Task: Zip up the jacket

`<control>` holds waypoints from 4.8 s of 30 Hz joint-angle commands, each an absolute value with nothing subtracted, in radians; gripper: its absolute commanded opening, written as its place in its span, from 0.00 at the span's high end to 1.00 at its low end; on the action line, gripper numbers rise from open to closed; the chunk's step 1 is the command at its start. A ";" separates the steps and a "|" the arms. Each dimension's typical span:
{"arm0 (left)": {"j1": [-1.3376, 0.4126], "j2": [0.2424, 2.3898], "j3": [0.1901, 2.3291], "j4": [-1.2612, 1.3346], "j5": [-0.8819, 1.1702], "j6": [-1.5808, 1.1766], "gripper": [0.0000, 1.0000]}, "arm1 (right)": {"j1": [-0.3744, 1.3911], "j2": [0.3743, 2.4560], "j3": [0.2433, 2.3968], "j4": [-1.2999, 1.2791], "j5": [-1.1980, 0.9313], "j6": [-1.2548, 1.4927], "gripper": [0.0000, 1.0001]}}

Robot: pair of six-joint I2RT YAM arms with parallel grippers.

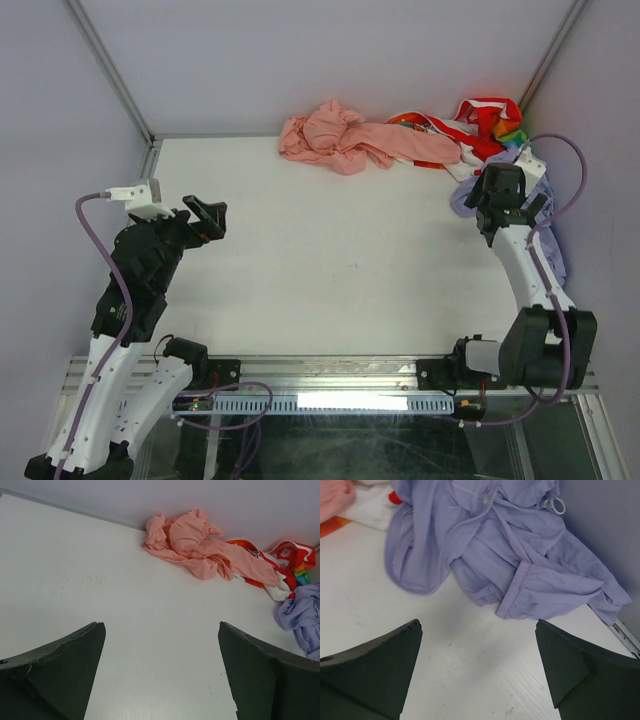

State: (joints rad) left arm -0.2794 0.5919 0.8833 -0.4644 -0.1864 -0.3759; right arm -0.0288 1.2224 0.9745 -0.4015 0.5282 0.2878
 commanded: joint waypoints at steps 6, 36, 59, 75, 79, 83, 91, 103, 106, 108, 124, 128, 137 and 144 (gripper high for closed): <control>-0.272 0.592 0.847 -0.446 -0.069 -0.445 0.01 | -0.262 1.619 1.173 -0.258 0.422 0.324 0.01; -0.271 0.676 0.914 -0.429 0.148 -0.461 0.01 | 0.403 1.339 1.347 -0.558 0.037 0.514 1.00; -0.353 0.950 0.888 -0.478 0.308 -0.426 0.01 | 0.493 1.282 1.095 -0.477 -0.059 0.363 0.20; -0.659 1.504 1.178 -0.439 -0.087 -0.371 0.01 | 0.456 1.742 1.094 -0.010 -0.081 0.634 0.60; -0.658 1.527 1.201 -0.430 -0.103 -0.382 0.01 | 0.451 1.704 1.221 -0.131 -0.064 0.492 1.00; -0.632 1.468 1.195 -0.422 -0.101 -0.398 0.01 | 0.450 1.609 1.420 -0.311 0.031 0.287 1.00; -0.488 1.256 1.187 -0.423 0.021 -0.429 0.01 | 0.481 1.692 2.221 -0.714 0.081 0.003 1.00; -0.431 0.974 1.115 -0.574 0.008 -0.428 0.01 | 0.743 1.534 1.947 -0.621 0.009 0.110 1.00; -0.430 0.934 1.048 -0.591 0.016 -0.441 0.01 | 0.771 1.439 1.734 -0.564 0.068 0.182 1.00; -0.431 0.920 1.003 -0.592 0.033 -0.455 0.01 | 0.772 1.366 1.591 -0.562 0.170 0.237 1.00; -0.432 1.162 0.887 -0.401 0.216 -0.485 0.01 | 0.729 0.949 1.146 -1.089 0.679 0.656 0.86; -0.432 1.292 0.910 -0.310 0.229 -0.487 0.01 | 0.729 0.932 1.061 -1.069 0.614 0.706 0.82; -0.447 1.655 1.149 -0.208 0.241 -0.424 0.10 | 0.727 0.875 0.864 -0.876 0.449 0.736 0.82; -0.479 1.884 1.345 -0.186 0.274 -0.399 0.21 | 0.727 0.894 0.817 -0.810 0.385 0.736 0.82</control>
State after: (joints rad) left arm -0.4561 1.8137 1.2526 -0.2604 0.2222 -0.4370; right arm 0.7280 0.8986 0.8318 -0.9157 0.4282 0.7090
